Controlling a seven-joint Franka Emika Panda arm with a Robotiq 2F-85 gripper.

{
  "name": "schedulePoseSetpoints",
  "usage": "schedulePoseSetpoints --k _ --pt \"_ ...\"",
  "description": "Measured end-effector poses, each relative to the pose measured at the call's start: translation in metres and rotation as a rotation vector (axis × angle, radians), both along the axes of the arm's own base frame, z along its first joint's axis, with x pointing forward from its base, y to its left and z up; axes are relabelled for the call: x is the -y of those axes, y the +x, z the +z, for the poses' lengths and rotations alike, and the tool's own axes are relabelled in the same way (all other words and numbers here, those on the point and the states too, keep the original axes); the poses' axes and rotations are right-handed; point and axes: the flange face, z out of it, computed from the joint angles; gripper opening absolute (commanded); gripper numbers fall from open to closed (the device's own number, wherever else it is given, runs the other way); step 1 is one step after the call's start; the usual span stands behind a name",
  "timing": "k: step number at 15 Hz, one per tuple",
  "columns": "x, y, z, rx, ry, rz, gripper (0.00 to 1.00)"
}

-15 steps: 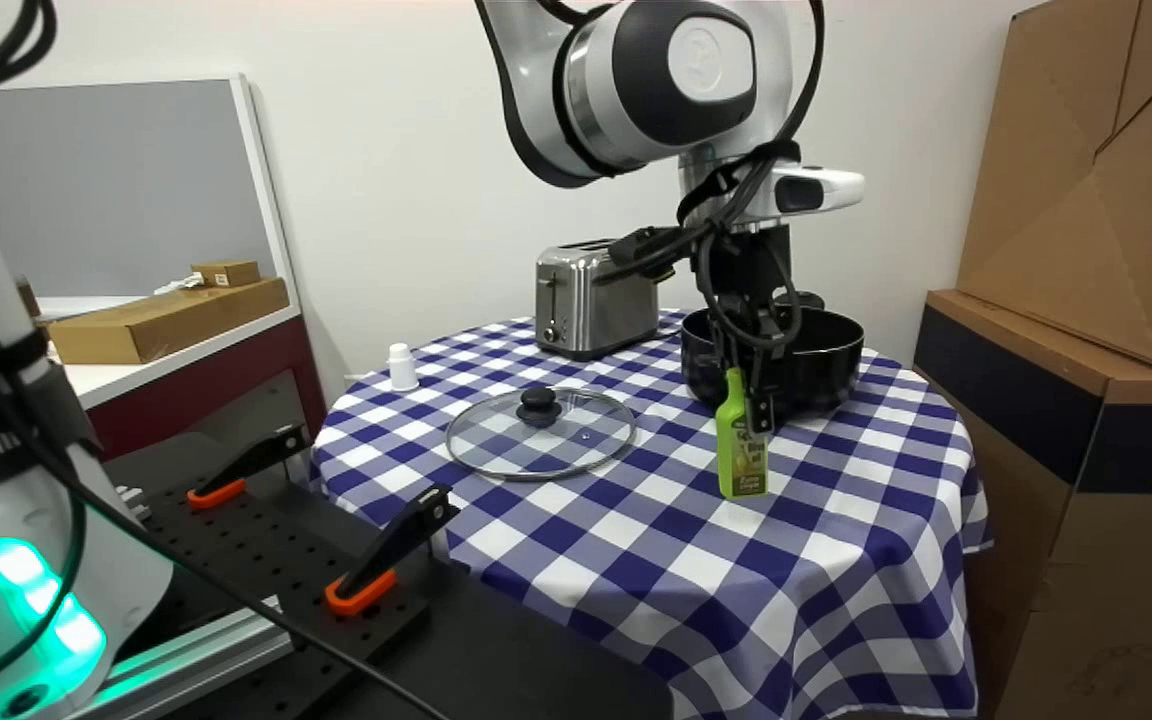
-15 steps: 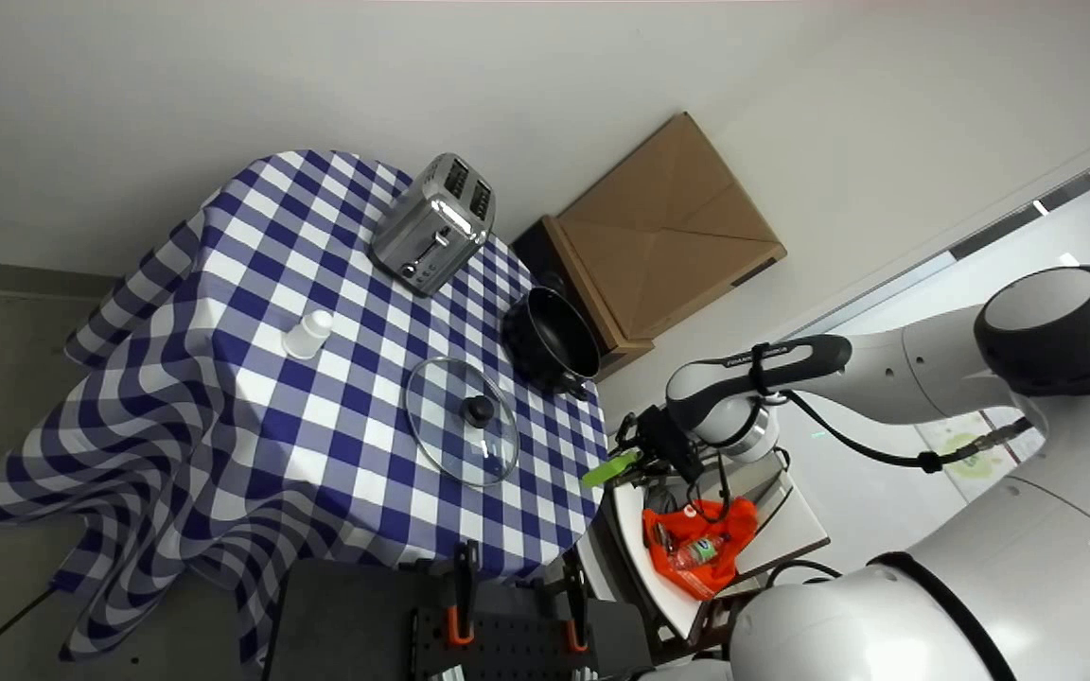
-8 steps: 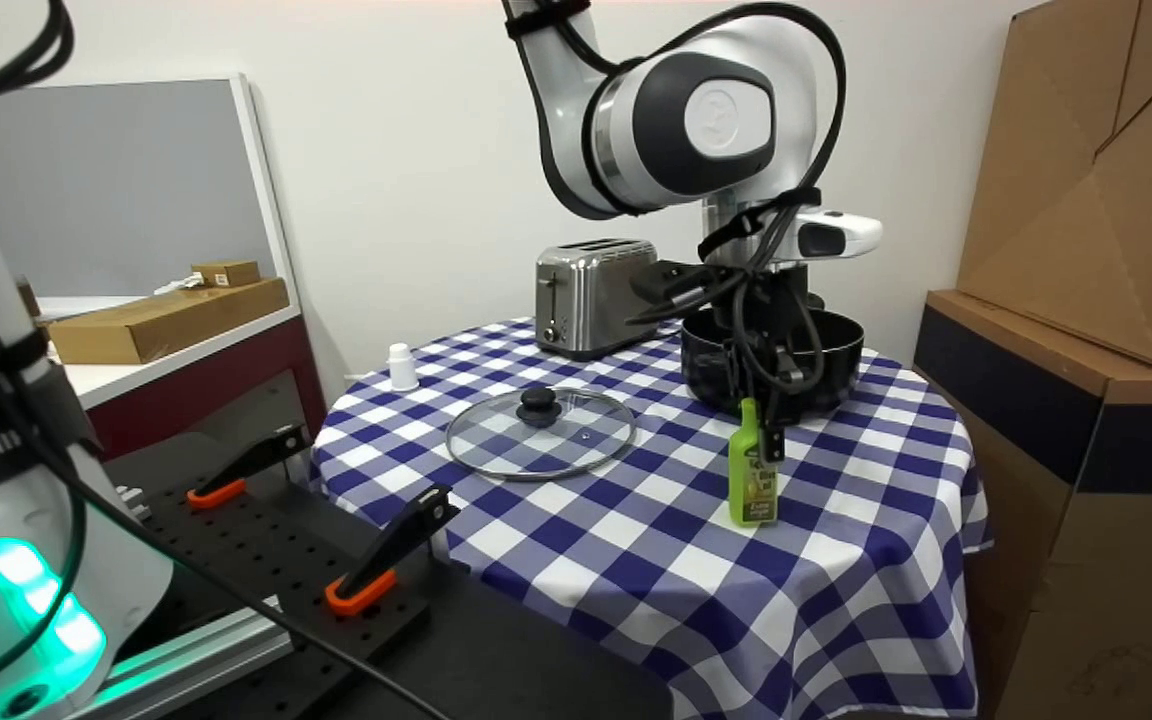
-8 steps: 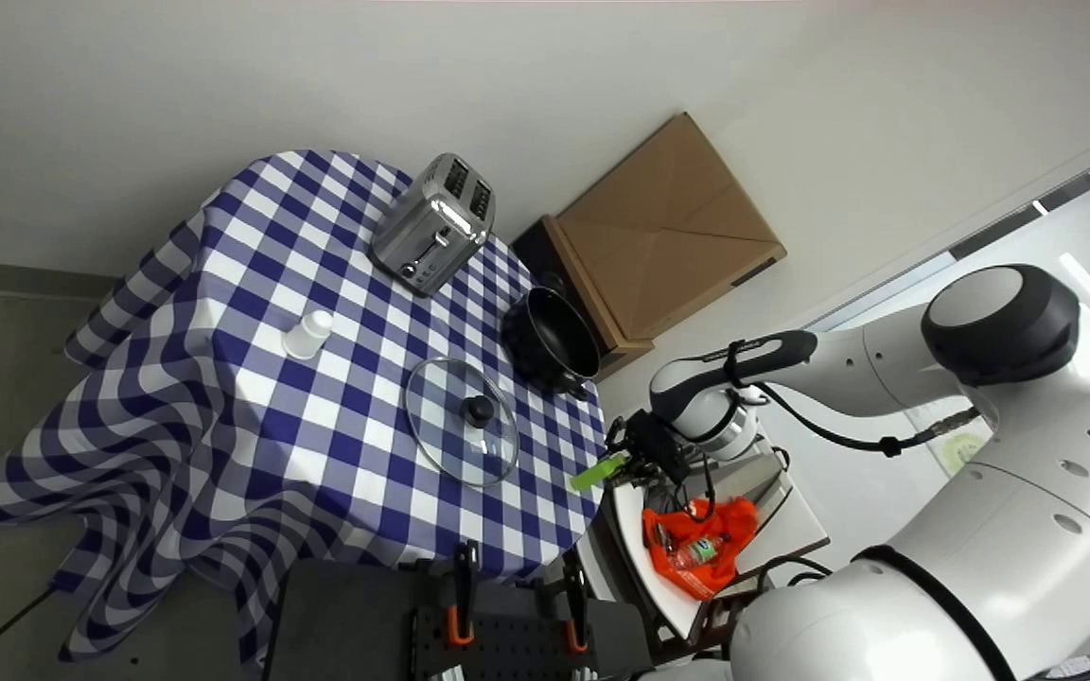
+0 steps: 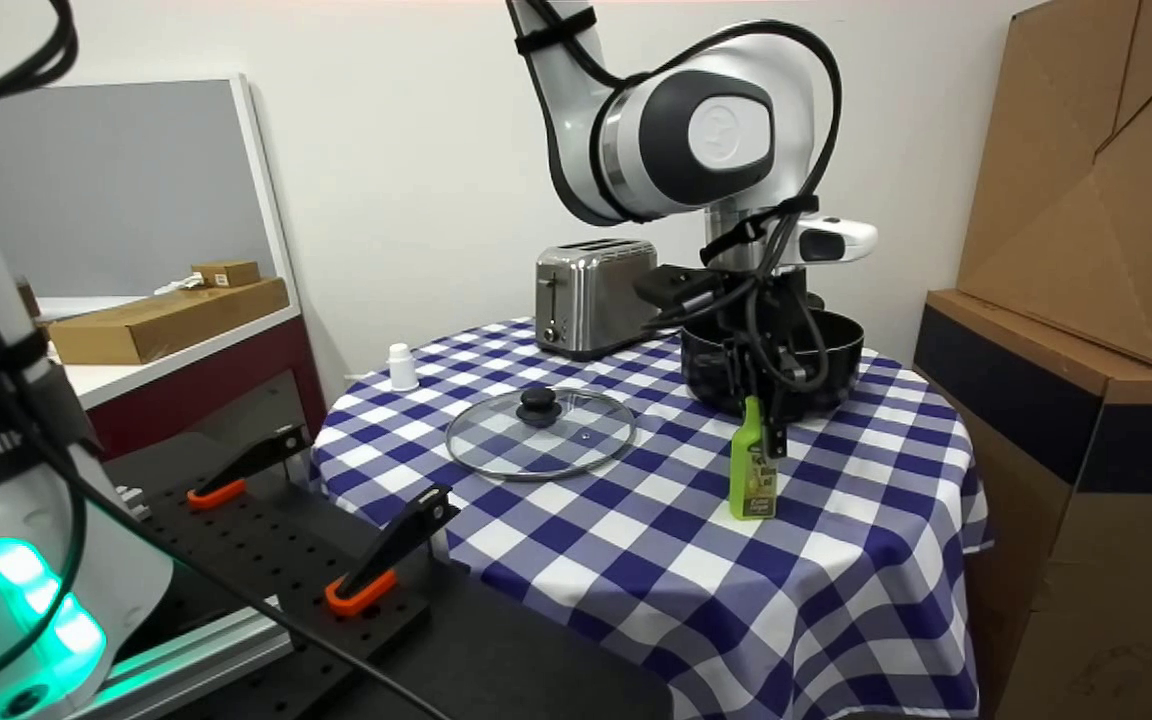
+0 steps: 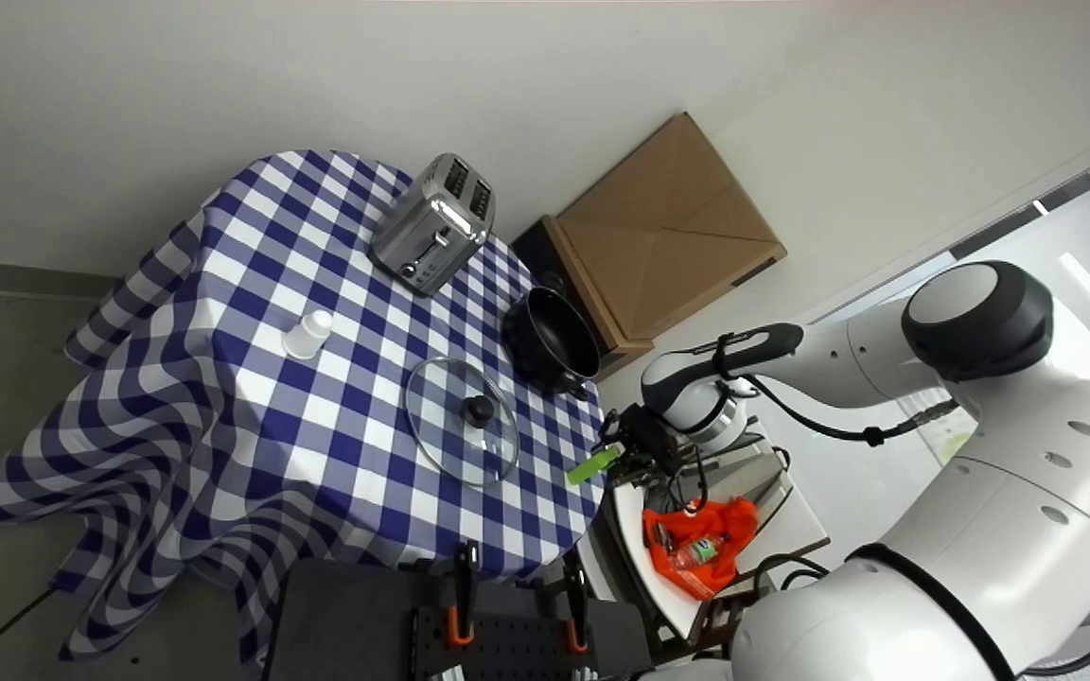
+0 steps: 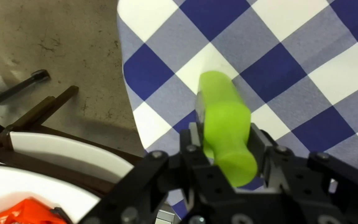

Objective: Move the green bottle to the right

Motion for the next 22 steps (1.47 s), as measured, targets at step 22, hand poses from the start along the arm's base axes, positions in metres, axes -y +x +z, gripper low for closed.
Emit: schedulePoseSetpoints --k 22 --pt "-0.151 -0.037 0.195 -0.086 -0.092 0.628 1.00"
